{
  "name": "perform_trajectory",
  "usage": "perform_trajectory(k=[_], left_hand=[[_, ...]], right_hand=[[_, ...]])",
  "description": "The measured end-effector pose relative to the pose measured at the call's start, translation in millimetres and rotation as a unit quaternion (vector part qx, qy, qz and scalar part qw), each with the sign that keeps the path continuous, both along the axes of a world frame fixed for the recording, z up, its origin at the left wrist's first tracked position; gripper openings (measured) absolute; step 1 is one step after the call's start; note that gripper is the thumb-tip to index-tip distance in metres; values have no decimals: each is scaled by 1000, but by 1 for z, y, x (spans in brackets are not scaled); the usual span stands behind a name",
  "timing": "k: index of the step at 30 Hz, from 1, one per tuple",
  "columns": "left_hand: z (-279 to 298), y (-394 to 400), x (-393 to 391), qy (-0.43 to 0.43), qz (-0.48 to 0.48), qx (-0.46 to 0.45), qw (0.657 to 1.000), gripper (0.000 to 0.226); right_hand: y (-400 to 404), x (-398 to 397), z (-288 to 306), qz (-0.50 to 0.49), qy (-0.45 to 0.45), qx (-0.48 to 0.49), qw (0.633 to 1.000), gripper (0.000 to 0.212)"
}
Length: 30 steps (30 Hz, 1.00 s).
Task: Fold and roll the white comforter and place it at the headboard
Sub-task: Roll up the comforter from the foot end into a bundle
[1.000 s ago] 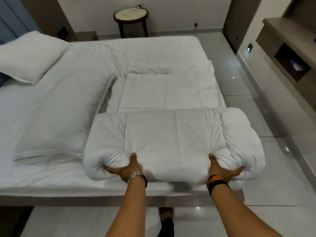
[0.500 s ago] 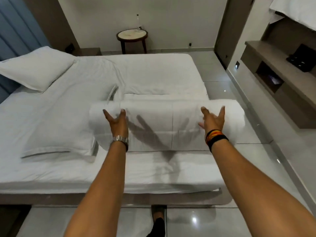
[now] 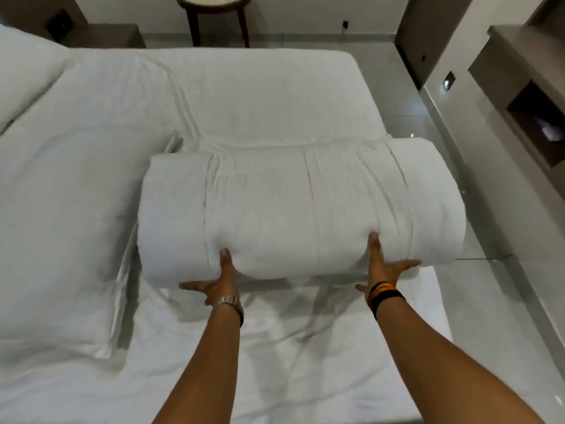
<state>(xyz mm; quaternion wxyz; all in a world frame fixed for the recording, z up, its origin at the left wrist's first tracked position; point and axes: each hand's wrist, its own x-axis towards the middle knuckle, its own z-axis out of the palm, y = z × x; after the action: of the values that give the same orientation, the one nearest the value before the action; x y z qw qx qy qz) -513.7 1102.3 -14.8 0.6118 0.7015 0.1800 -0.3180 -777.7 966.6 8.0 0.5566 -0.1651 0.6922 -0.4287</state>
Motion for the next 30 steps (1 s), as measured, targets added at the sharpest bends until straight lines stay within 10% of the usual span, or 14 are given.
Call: perform_trajectory(k=[4,14,30], left_hand=[[-25,-38,39,110,70,-20,991,171],[-21,-69,41,78,97,31,992,113],[72,234,-95,37,67,37,996,130]], right_hand=[[-63,23,-15,-97,-12,71,993,175],[-63,26,-27,-109,22,28,993,131],[252,-117,39,-49,72,1,996,128]])
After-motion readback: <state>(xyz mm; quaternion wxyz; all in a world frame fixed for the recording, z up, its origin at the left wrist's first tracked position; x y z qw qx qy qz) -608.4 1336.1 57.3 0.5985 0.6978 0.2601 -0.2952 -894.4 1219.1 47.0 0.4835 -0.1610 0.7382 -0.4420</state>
